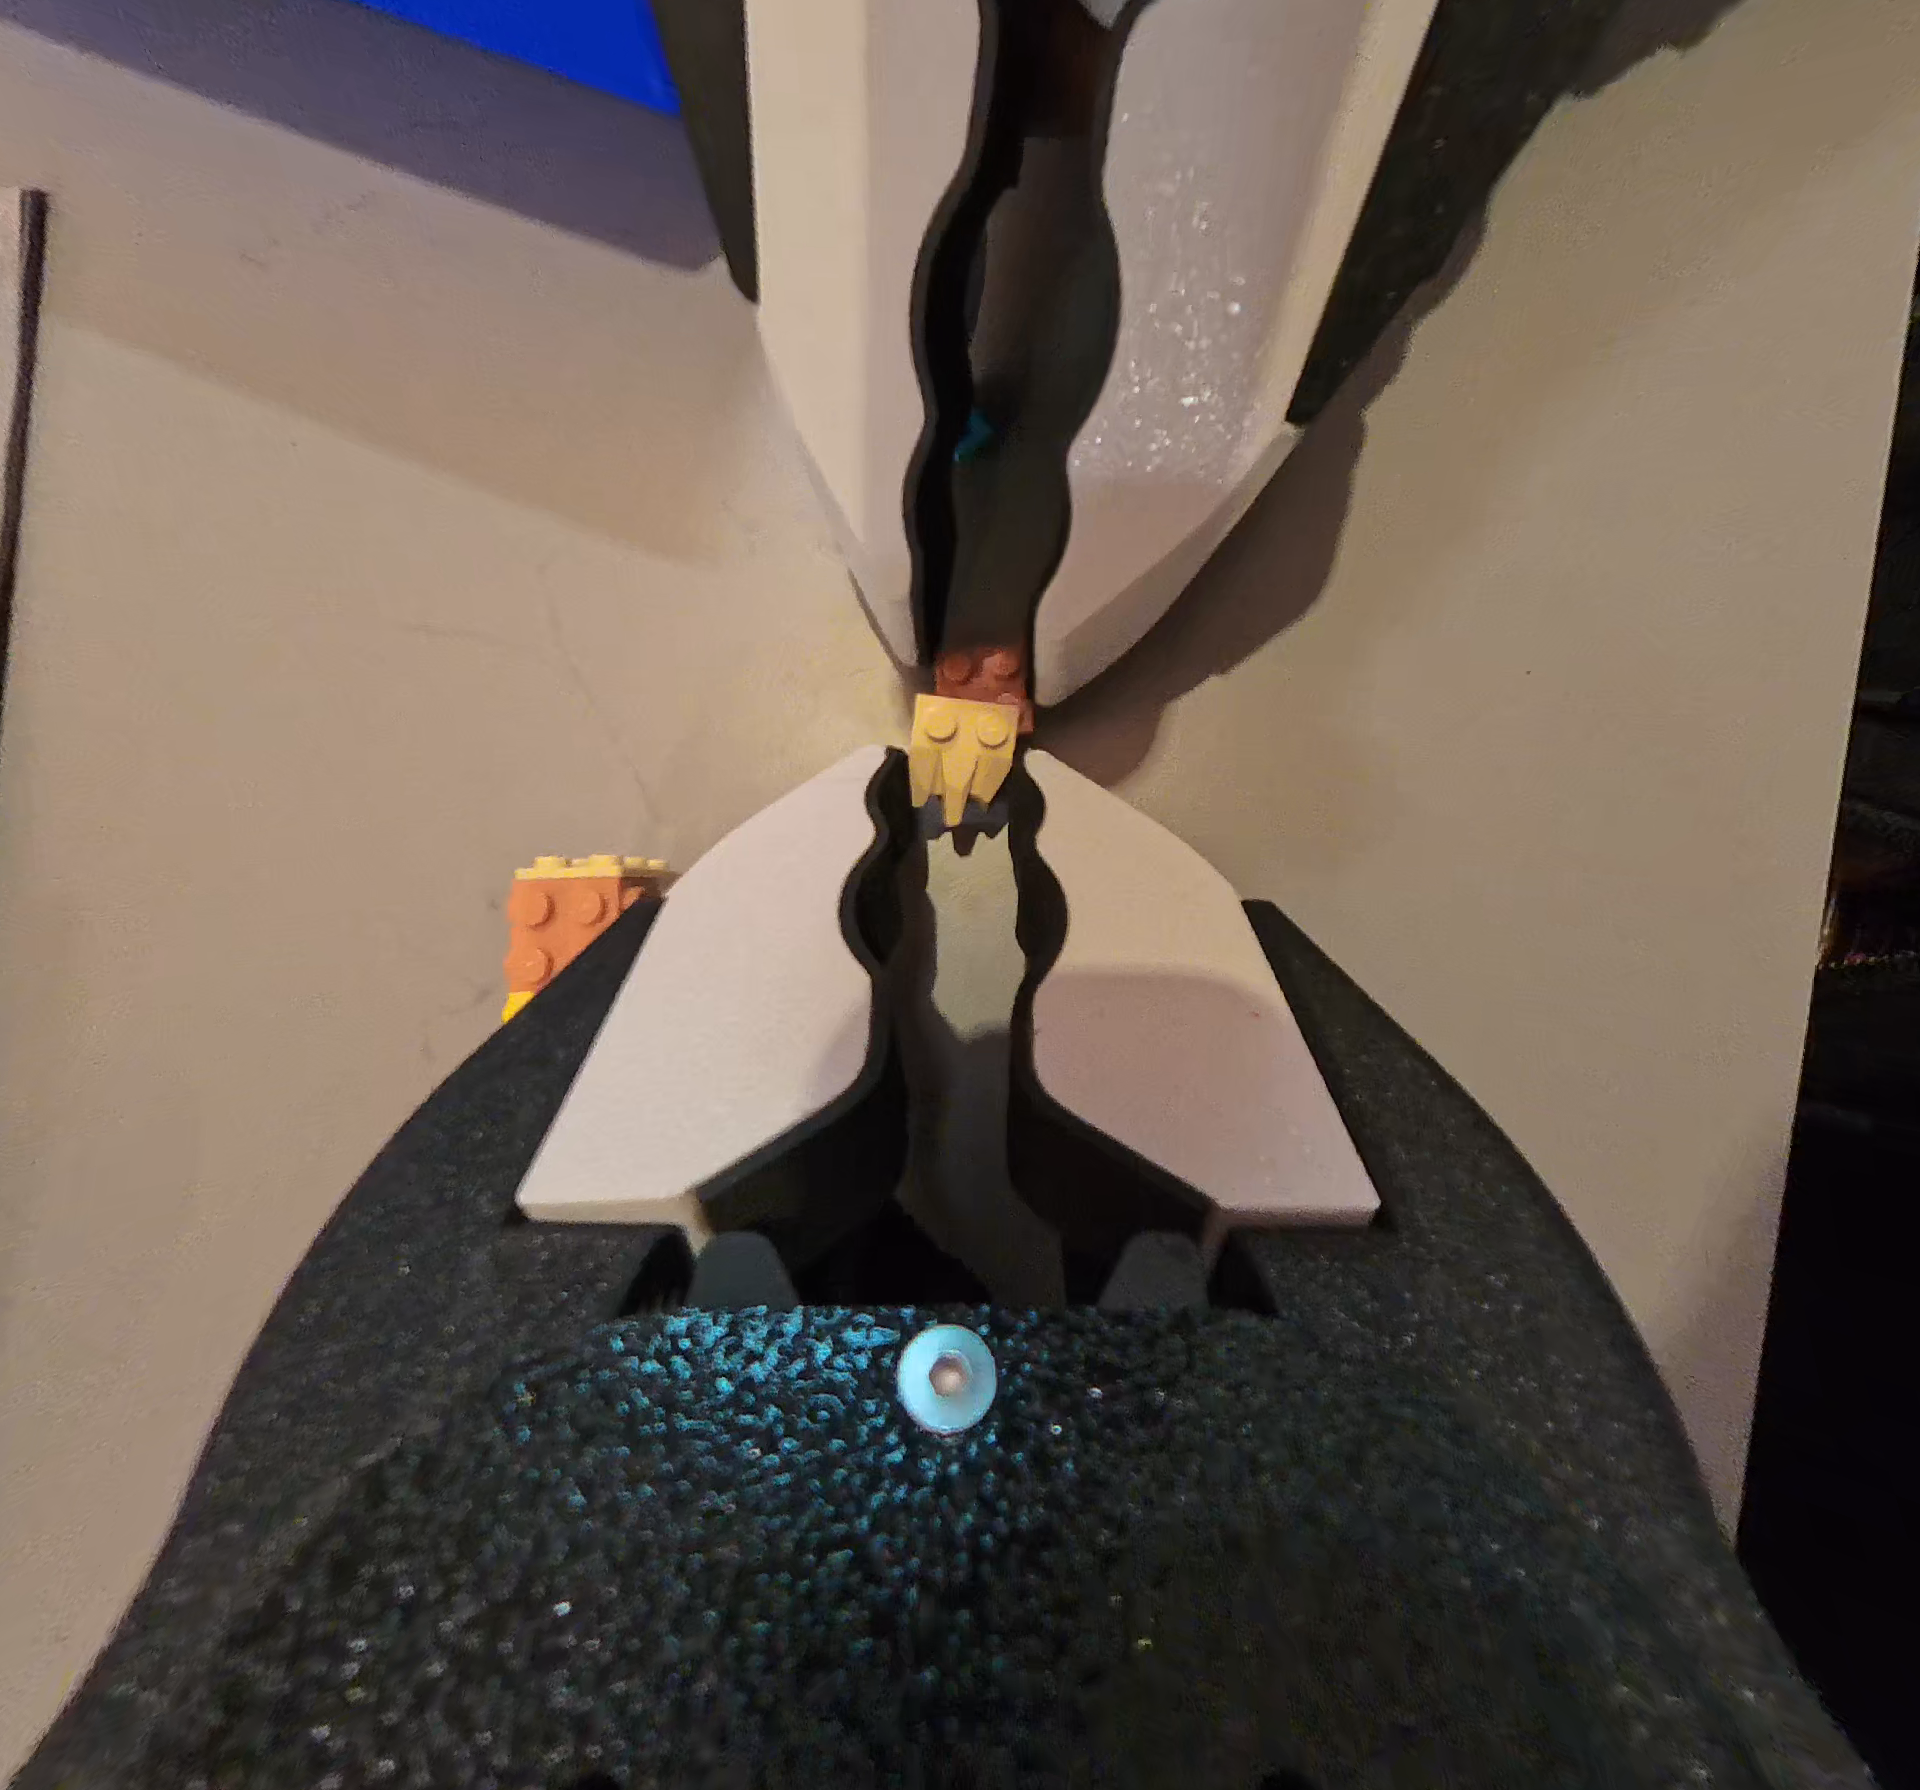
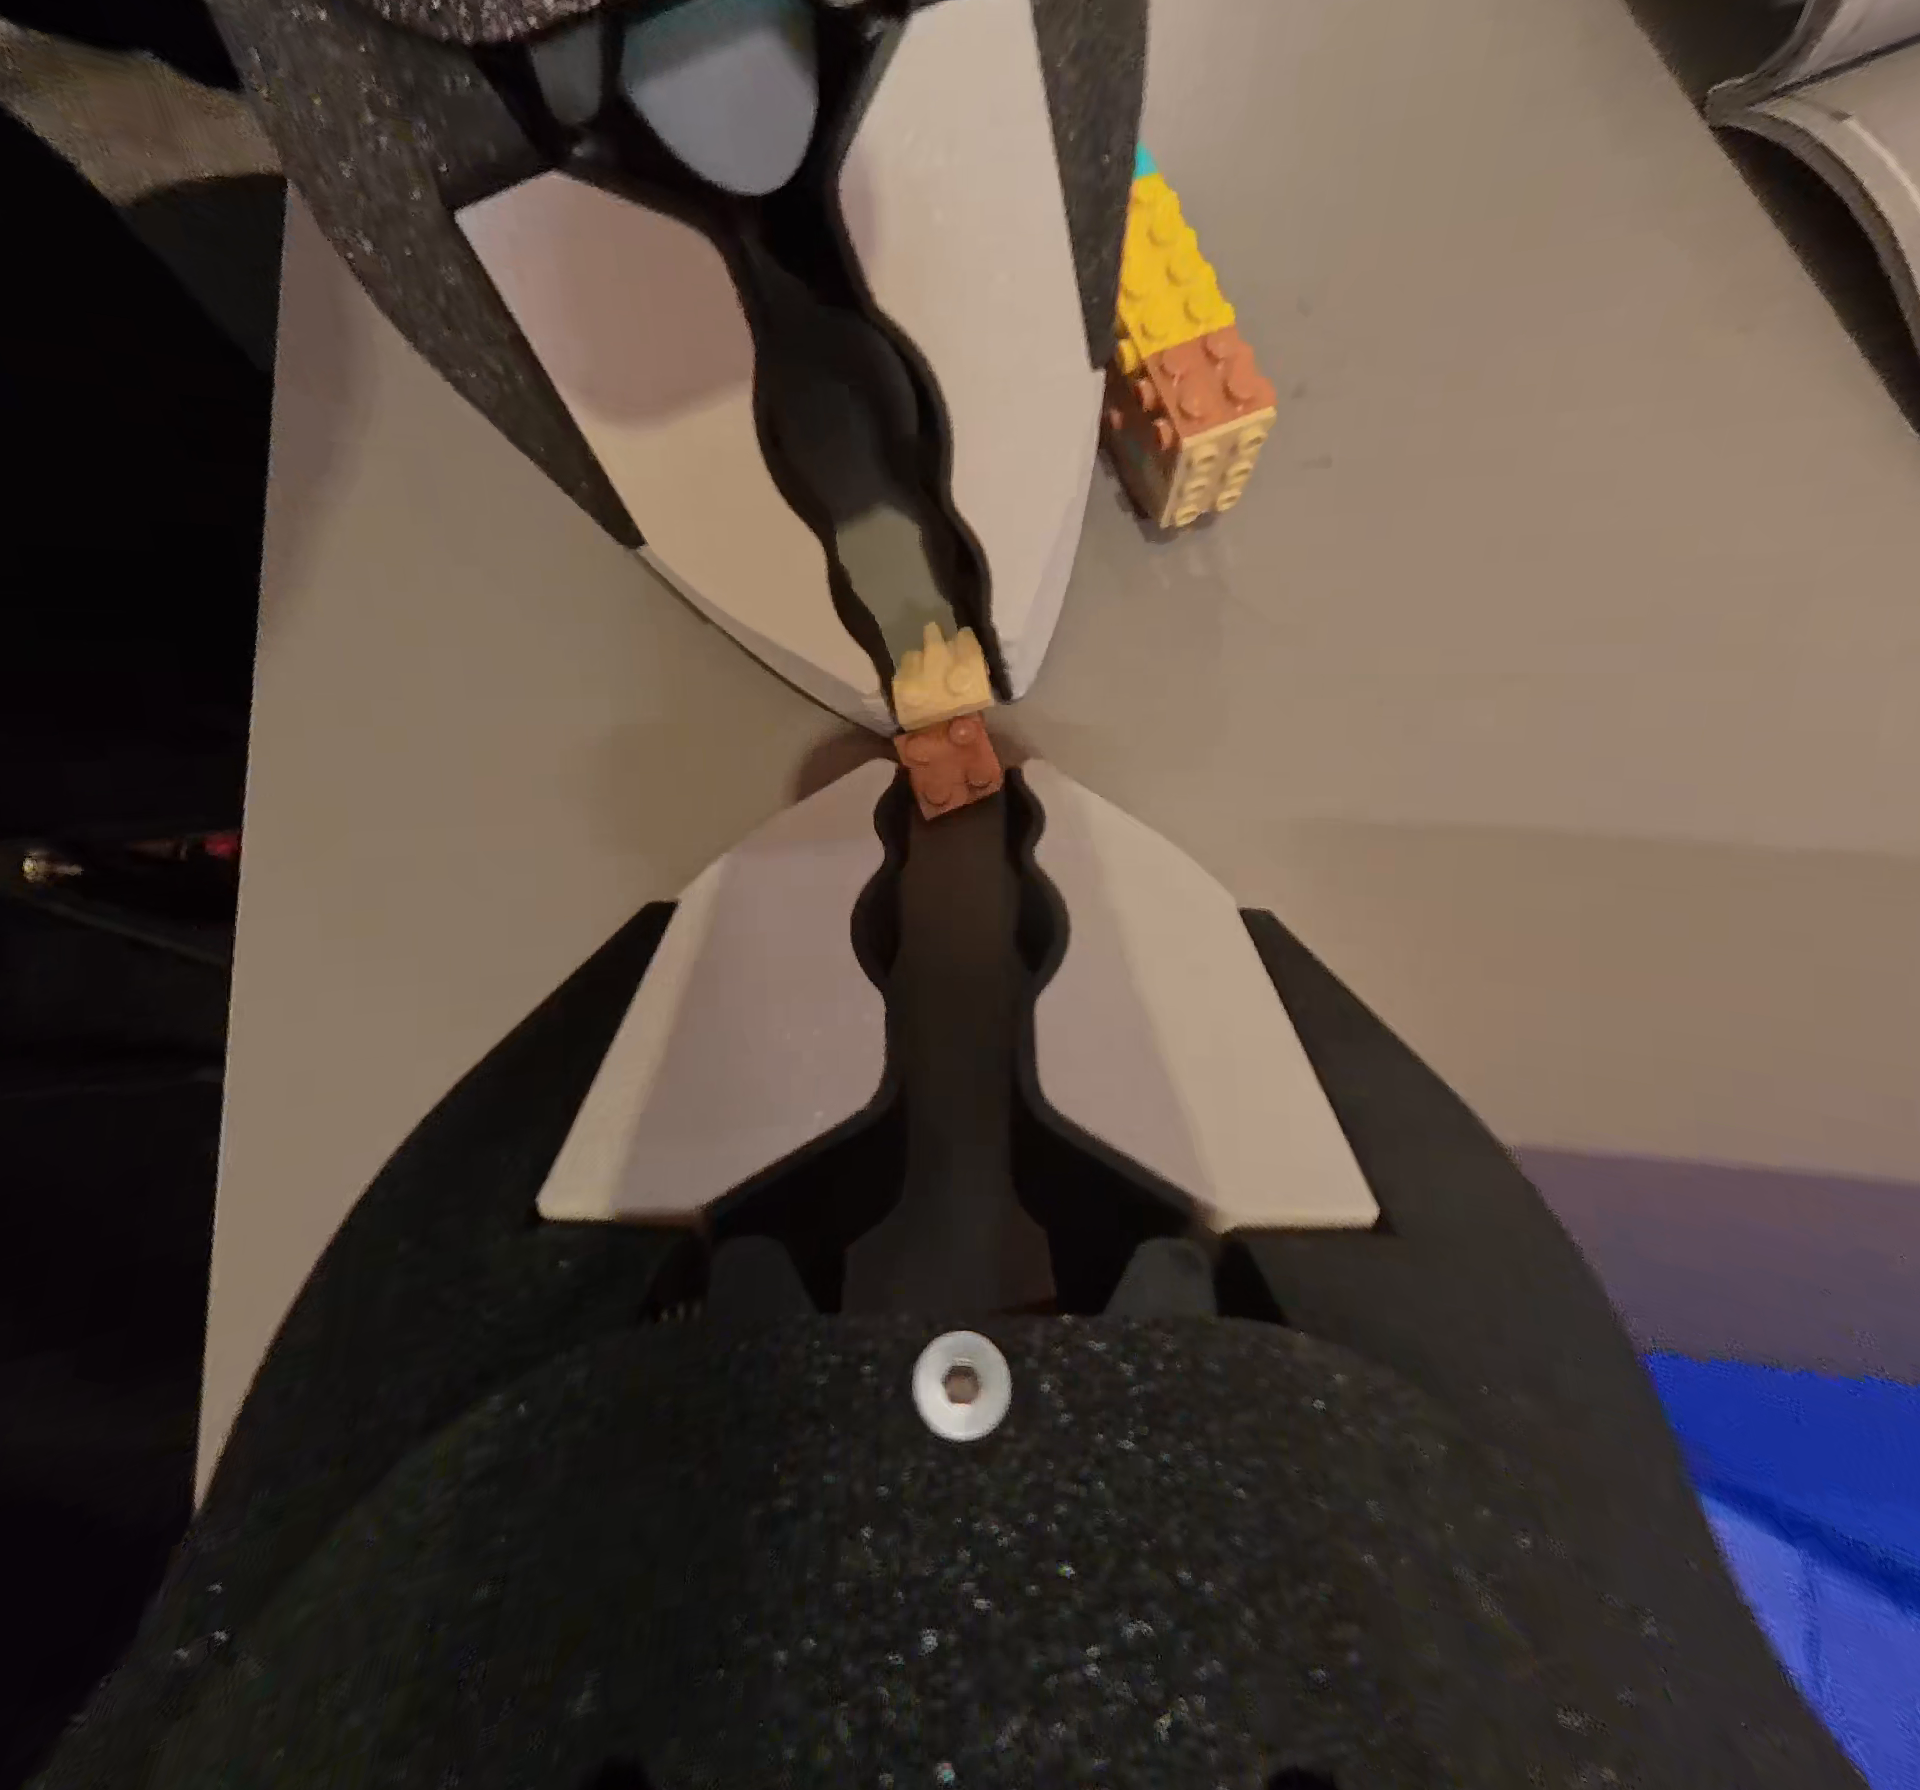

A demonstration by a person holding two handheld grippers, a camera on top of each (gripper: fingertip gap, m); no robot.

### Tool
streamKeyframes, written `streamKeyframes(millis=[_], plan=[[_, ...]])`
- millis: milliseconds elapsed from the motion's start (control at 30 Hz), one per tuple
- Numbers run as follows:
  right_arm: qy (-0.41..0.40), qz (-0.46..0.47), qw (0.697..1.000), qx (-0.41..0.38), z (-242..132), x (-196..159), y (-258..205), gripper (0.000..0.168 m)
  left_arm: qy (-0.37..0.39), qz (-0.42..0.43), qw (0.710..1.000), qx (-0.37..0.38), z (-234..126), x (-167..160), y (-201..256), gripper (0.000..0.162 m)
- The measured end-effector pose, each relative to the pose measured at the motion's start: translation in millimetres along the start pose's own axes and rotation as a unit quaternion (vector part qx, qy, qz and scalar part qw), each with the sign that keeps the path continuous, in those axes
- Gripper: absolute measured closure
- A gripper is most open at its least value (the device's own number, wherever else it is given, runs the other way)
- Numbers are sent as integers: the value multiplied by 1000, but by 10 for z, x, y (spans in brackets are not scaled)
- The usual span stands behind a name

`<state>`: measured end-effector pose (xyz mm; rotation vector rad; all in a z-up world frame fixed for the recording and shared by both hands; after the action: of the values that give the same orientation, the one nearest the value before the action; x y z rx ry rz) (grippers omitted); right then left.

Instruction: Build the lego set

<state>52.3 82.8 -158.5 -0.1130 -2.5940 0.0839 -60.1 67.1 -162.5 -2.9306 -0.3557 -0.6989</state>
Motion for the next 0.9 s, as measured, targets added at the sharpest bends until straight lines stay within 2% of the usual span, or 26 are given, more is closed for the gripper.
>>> streamKeyframes(millis=[133,500,900], plan=[[13,27,1000,-6,-3,-24,2,151,-3,9,1000,5,-4,3,19,144],[30,28,999,-15,-61,7,-36,152,-11,30,999,36,-1,44,45,144],[53,28,998,-14,-97,17,-54,152,28,63,997,35,24,23,58,145]])
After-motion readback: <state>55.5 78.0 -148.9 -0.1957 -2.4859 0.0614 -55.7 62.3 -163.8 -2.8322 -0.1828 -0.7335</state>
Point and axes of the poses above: each gripper's, where its closed fingertips meet, z out along the fingers, x out of its top, y = z × x across the jaws, the point moved 8 cm from there along -z, back along the fingers, and after that the axes turned 12 degrees about -y, right-handed, at the moved point
